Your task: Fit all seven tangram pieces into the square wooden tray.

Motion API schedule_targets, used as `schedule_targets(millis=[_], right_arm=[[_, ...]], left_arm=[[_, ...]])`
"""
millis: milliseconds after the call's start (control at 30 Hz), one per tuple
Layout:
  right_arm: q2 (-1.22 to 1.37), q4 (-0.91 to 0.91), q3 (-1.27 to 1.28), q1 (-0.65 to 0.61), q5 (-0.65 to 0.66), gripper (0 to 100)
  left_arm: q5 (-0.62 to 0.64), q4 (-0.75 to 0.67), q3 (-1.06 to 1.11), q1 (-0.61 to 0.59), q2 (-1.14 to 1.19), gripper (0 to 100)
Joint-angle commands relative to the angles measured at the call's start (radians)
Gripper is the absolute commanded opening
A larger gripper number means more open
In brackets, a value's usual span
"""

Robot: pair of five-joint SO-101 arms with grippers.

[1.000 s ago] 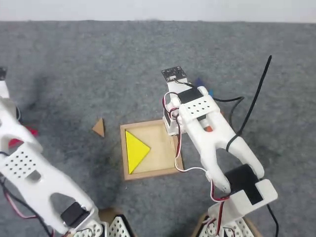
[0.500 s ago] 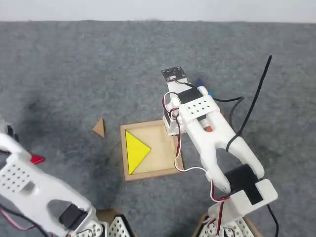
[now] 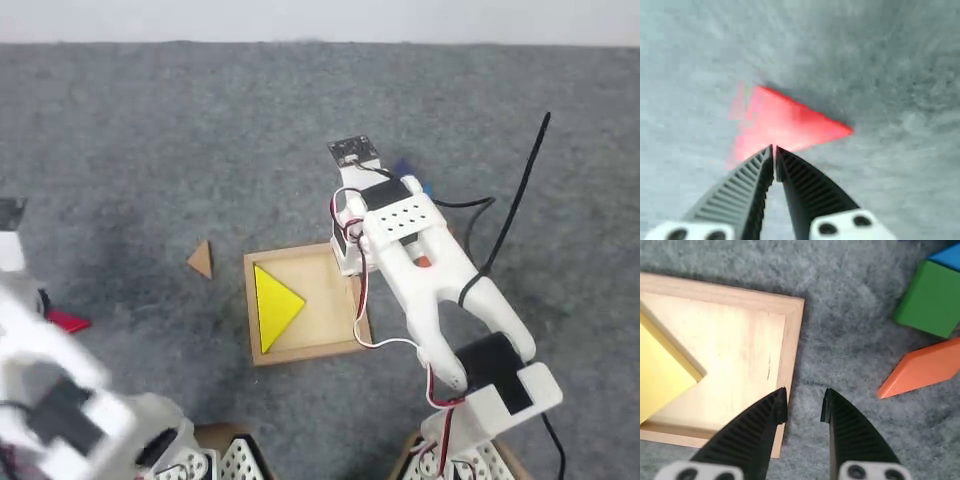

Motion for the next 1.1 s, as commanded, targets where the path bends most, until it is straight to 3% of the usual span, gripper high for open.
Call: schedule_targets(millis=[0,267,367,667,1067], right_arm=[[-0.068,-0.018,-0.006,0.015,0.009,11.7],[-0.071,-0.035,-0.006,0.045,0.009,11.7],[-0.071,-0.039,-0.006,0.061,0.009,11.7],[-0.065,-0.047,-0.009,0.059,0.009,11.8],[-0.064,-0.061,-0.006,0.056,0.009,11.8]], left_arm=[[-0.316,0.008,0.005,0.058,-0.135,6],[-0.950,0.021,-0.134,0.031,0.048,23],[-1.109,0.026,-0.209,0.005,0.137,30],[-1.128,0.028,-0.415,0.006,0.396,32],[-1.057,-0.031,-0.427,0.029,0.539,32]])
